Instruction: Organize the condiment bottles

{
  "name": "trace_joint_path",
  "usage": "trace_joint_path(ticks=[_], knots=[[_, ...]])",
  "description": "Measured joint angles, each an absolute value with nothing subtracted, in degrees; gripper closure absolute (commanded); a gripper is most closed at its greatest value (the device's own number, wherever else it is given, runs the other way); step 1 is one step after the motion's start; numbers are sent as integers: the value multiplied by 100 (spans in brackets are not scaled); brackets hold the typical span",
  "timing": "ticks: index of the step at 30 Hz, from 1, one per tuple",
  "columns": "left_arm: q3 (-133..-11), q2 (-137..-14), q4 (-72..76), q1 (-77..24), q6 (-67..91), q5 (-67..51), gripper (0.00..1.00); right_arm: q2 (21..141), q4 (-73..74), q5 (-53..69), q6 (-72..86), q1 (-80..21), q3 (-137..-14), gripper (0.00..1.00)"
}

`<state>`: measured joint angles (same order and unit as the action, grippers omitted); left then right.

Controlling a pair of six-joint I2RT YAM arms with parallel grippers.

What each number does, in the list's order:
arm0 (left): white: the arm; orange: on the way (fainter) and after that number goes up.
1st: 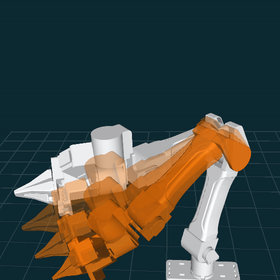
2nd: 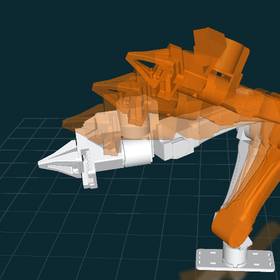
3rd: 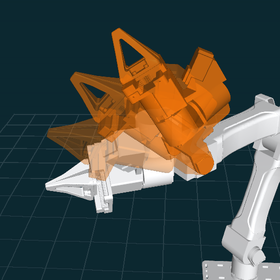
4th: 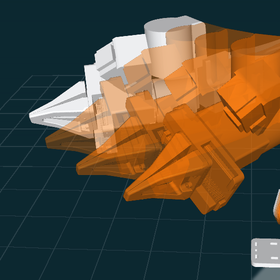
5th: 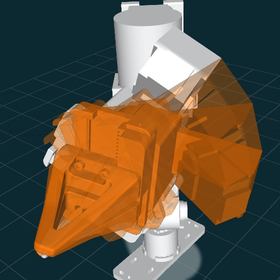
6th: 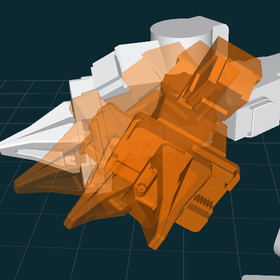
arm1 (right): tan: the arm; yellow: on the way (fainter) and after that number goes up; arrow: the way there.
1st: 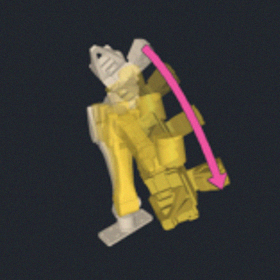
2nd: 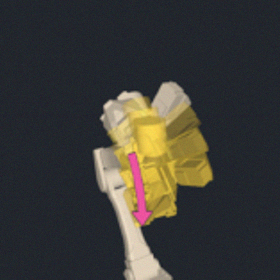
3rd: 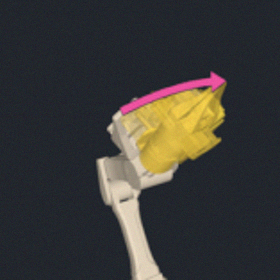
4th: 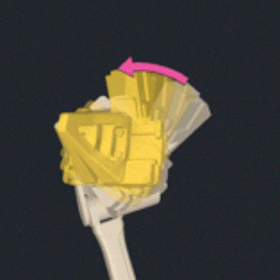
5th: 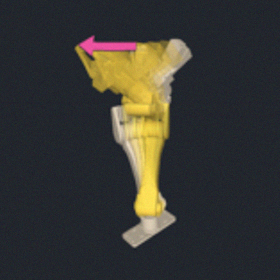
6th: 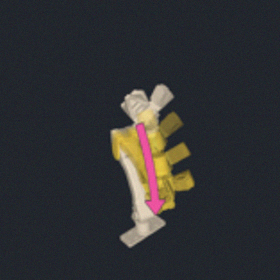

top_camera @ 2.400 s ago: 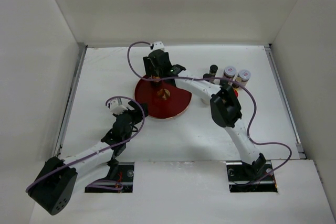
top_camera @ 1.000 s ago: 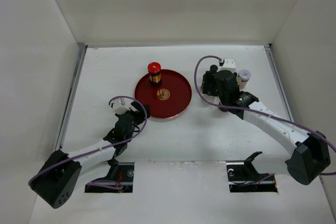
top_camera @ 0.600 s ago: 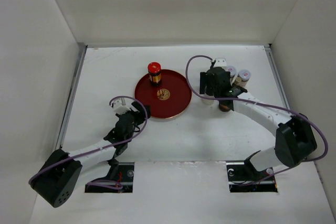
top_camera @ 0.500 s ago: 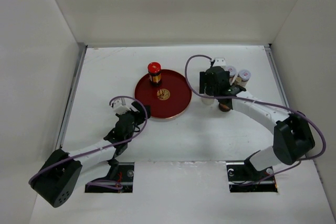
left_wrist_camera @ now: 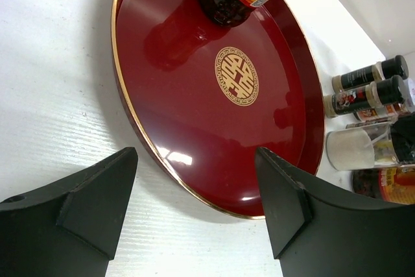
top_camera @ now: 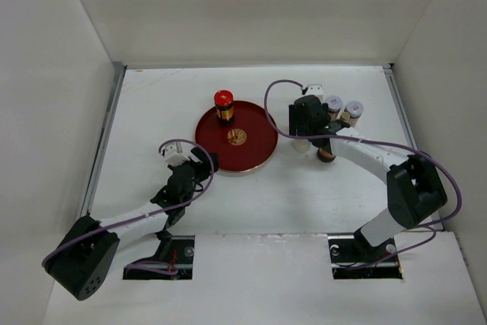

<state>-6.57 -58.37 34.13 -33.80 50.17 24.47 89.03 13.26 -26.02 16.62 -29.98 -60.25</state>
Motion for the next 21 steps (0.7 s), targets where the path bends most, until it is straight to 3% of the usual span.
trace_joint_path(ticks=[4, 11, 21], knots=[[-657, -5830, 3415, -3378, 5017, 2434, 28, 8956, 1332, -2611, 1667, -2998, -6031, 27], [-657, -5815, 3417, -3378, 5017, 2401, 28, 8984, 1389, -2613, 1667, -2998, -6099, 47], [-659, -5706, 3422, -3339, 5015, 2370, 28, 8427, 1634, -2703, 1664, -3114, -6110, 49]])
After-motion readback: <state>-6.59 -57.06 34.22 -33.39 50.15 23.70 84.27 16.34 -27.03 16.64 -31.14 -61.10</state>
